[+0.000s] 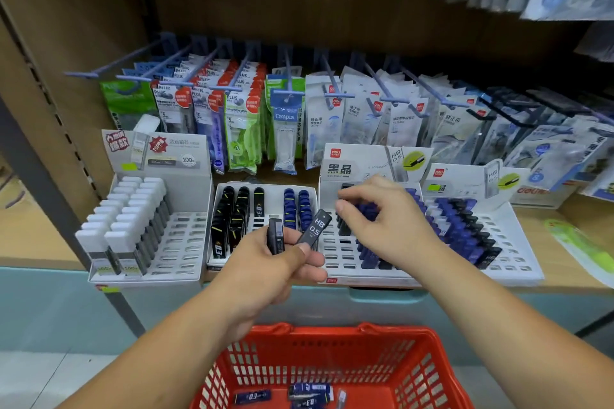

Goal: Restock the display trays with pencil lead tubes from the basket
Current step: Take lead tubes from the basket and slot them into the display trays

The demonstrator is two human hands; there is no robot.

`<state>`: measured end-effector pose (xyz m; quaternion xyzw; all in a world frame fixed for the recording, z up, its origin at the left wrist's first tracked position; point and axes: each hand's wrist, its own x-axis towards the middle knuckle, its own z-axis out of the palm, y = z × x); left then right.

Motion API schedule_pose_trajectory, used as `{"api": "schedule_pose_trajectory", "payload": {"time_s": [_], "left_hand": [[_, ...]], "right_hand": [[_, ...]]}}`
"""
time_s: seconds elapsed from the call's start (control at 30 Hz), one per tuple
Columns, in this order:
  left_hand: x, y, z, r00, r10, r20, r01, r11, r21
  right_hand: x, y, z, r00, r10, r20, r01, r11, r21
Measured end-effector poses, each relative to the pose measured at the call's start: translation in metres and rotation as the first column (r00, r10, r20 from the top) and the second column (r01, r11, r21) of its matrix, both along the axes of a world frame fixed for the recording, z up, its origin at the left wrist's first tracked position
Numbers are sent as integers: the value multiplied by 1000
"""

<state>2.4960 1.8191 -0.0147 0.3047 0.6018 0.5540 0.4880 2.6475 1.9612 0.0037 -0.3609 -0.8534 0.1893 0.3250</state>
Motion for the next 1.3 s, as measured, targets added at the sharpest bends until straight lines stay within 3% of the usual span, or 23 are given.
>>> {"api": "schedule_pose_trajectory", "payload": {"time_s": [0.1, 0.2, 0.37, 0.5, 0.77, 0.9, 1.1, 1.3], "left_hand": [[1, -5, 6, 999, -38, 6, 38, 999, 22], [-1, -8, 11, 999, -51, 3, 51, 998, 31], [11, -7, 20, 995, -57, -83, 56, 998, -9], [33, 3, 21, 992, -76, -104, 67, 994, -86], [117, 20, 48, 976, -218, 4, 216, 964, -155], [158, 16, 62, 961, -233, -149, 218, 970, -111], [183, 16, 87, 864, -267, -426, 228, 963, -140], [181, 30, 73, 885, -166, -435, 113, 983, -146]], "right_hand": [[-8, -17, 4, 978, 145, -151, -188, 928, -322], [-6, -22, 3, 955, 162, -248, -255, 874, -413], [15, -28, 13, 915, 27, -402, -253, 815, -521], [47, -23, 17, 881, -108, -461, -170, 836, -522], [161, -3, 3, 831, -283, -479, 125, 934, -335], [204, 0, -6, 774, -375, -511, 206, 912, -356], [213, -1, -11, 750, -369, -549, 143, 901, -410], [213, 9, -16, 745, -384, -545, 175, 901, -396]]}}
